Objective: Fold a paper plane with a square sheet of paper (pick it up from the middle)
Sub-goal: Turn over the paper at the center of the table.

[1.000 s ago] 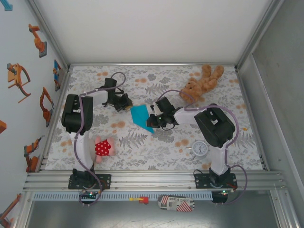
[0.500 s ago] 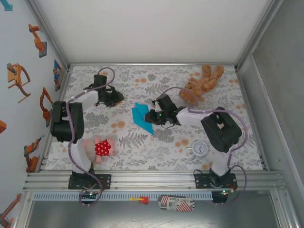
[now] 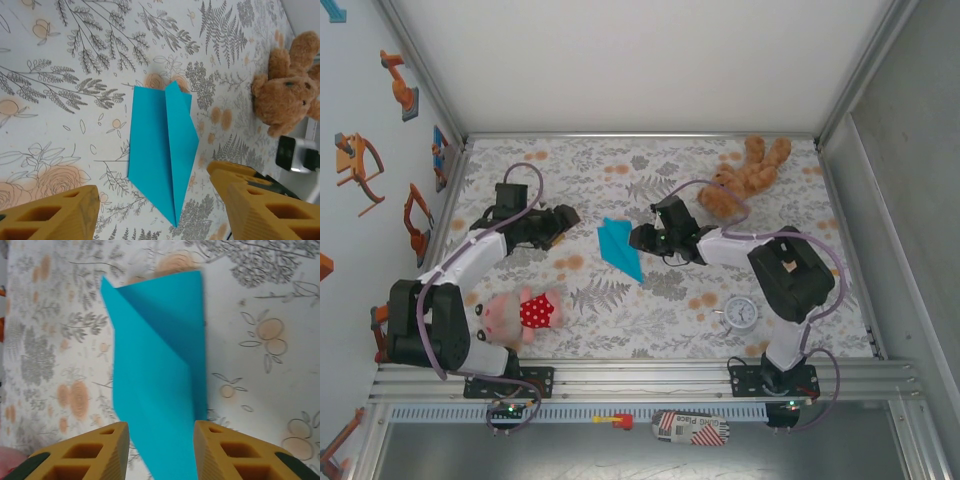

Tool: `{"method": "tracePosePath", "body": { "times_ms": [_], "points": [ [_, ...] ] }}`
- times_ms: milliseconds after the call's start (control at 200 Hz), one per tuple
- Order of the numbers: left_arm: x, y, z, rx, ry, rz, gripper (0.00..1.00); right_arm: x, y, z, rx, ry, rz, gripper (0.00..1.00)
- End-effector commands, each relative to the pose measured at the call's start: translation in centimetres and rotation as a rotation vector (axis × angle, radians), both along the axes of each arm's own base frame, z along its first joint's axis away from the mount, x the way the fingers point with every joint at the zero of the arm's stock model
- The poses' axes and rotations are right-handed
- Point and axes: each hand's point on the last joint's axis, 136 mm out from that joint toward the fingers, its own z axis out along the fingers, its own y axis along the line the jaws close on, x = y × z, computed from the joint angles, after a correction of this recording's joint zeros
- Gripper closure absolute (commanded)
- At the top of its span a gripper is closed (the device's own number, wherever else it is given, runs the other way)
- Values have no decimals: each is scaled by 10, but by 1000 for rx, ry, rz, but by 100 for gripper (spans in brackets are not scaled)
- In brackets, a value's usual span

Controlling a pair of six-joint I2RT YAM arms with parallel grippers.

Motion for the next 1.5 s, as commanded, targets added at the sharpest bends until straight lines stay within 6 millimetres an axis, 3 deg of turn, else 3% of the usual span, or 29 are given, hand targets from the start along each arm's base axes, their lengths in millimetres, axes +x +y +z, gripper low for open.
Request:
{"method": "tracePosePath", "body": {
  "times_ms": [0, 190, 270, 471, 601, 761, 1012, 1152, 1352, 1492],
  "points": [
    [-4, -15, 6, -81, -21, -46, 29, 11, 5, -2, 2, -14, -3, 62],
    [1, -55, -6, -176, -13, -130, 29, 15, 4, -12, -1, 0, -11, 65],
    [3, -75, -16, -184, 3, -162, 30, 18, 0, -10, -2, -2, -30, 66],
    [15, -98, -43, -201, 42, -157, 34, 17, -7, 4, 35, -21, -77, 68],
    [19, -103, -64, -189, 88, -152, 40, 16, -9, 12, 54, -33, -89, 68],
    [24, -115, -65, -229, 74, -178, 56, 14, -11, 16, 55, -38, -92, 68],
    [26, -123, -75, -236, 94, -207, 59, 17, -12, 26, 69, -62, -101, 68],
    [33, -133, -66, -270, 81, -241, 60, 23, -15, 45, 128, -90, -133, 68],
    [39, -139, -63, -277, 35, -266, 76, 24, -31, 67, 144, -153, -186, 68],
    [36, -132, -62, -209, 28, -270, 84, 22, -42, 78, 133, -186, -221, 69]
  ]
}}
